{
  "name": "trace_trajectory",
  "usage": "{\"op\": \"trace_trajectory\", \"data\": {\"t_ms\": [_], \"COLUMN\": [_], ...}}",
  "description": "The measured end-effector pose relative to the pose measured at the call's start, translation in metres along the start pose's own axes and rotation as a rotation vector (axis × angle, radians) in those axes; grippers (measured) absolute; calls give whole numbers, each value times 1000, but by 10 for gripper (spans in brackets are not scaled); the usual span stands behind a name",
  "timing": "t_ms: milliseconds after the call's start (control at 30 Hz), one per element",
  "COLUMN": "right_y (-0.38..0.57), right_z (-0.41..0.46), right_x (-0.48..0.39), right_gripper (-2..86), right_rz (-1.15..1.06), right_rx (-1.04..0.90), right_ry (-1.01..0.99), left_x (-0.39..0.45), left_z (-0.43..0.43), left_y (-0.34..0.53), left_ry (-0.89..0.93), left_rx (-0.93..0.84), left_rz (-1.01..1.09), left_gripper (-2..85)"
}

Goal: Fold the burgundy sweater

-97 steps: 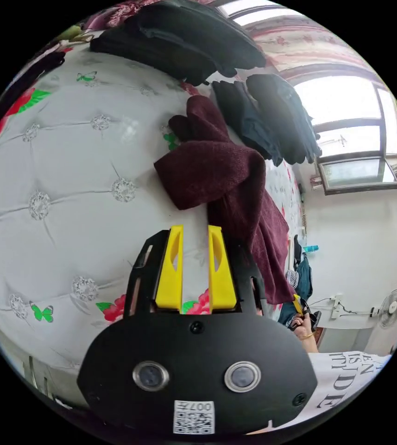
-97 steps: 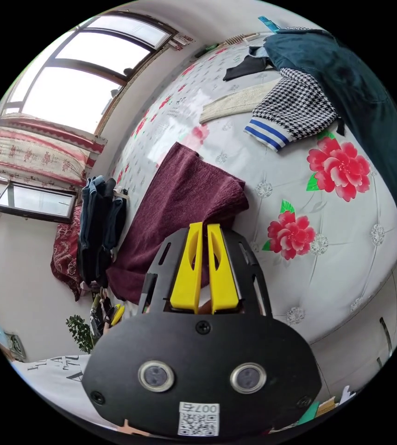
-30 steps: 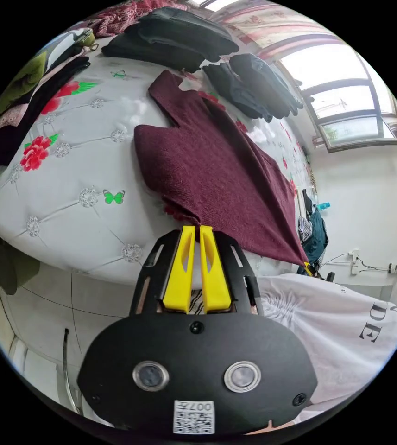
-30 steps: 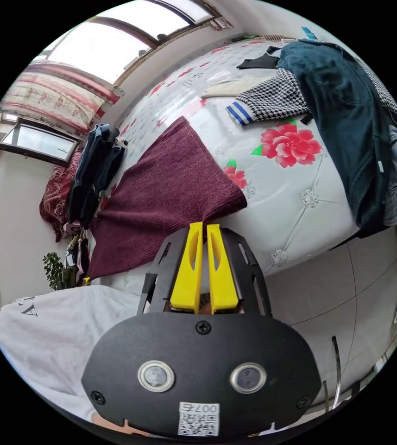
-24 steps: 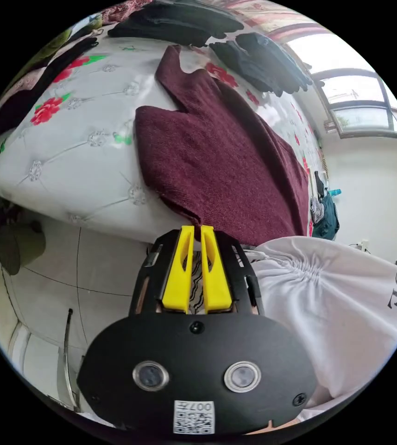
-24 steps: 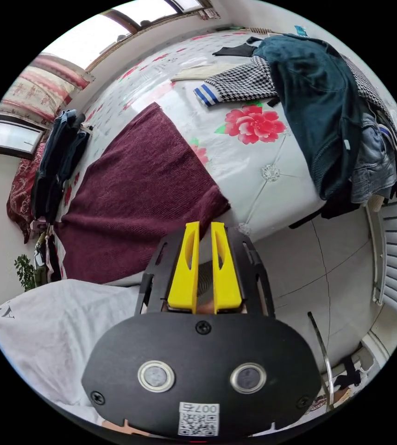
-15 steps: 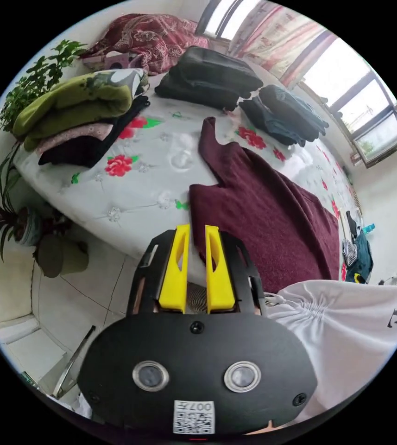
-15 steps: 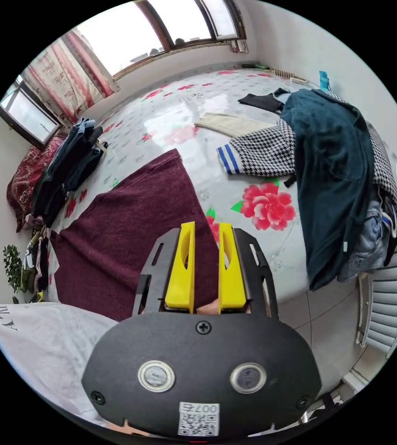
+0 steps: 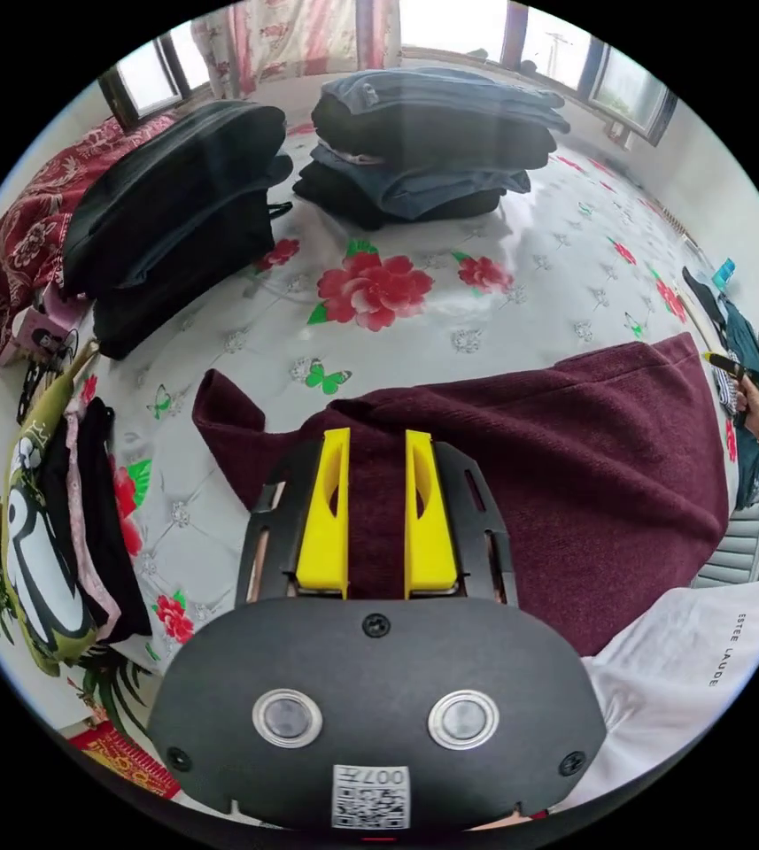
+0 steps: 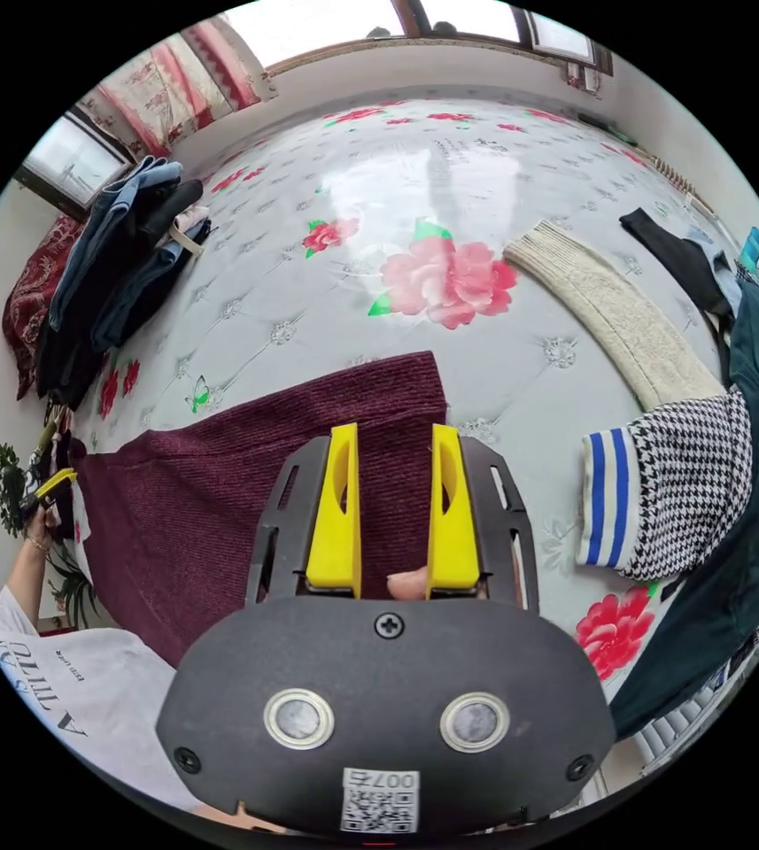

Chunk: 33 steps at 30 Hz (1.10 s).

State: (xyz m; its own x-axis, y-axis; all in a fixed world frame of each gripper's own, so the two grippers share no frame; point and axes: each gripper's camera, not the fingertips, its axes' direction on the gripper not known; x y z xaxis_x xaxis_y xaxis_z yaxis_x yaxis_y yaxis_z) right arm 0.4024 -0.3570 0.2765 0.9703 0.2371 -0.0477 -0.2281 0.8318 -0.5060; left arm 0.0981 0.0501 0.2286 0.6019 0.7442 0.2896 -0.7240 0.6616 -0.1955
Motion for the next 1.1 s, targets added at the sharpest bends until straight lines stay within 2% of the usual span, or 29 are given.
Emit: {"op": "trace_trajectory", "data": {"t_ms": [133, 200, 300, 567, 633, 667, 767, 933, 1100], "right_y": [2, 7, 24, 121, 130, 132, 147, 162, 105], "right_z": [15, 10, -15, -156, -157, -162, -197, -219, -207], "right_x": [-11, -13, -5, 44, 52, 57, 66, 85, 102], "right_gripper": [30, 15, 4, -2, -2, -2, -2, -2, -1], "right_rz": [-42, -64, -45, 135, 160, 194, 181, 237, 292], "right_rx": [-22, -21, 67, 534, 505, 456, 564, 617, 548], "right_ry": [70, 67, 28, -236, -244, -176, -206, -269, -215], "left_x": [16, 15, 11, -20, -26, -26, -31, -40, -51], "left_z": [44, 41, 38, -39, -49, -51, -69, -105, -75], "left_y": [-21, -20, -16, 50, 68, 71, 76, 85, 9], "left_ry": [-38, -21, 11, 142, 174, 169, 189, 199, 162], "left_rx": [-131, -58, -46, 192, 236, 239, 282, 427, 404], "left_rz": [80, 67, 38, -90, -105, -98, -82, -124, -137], "left_gripper": [75, 39, 4, -8, -8, -8, -8, -8, -3]}}
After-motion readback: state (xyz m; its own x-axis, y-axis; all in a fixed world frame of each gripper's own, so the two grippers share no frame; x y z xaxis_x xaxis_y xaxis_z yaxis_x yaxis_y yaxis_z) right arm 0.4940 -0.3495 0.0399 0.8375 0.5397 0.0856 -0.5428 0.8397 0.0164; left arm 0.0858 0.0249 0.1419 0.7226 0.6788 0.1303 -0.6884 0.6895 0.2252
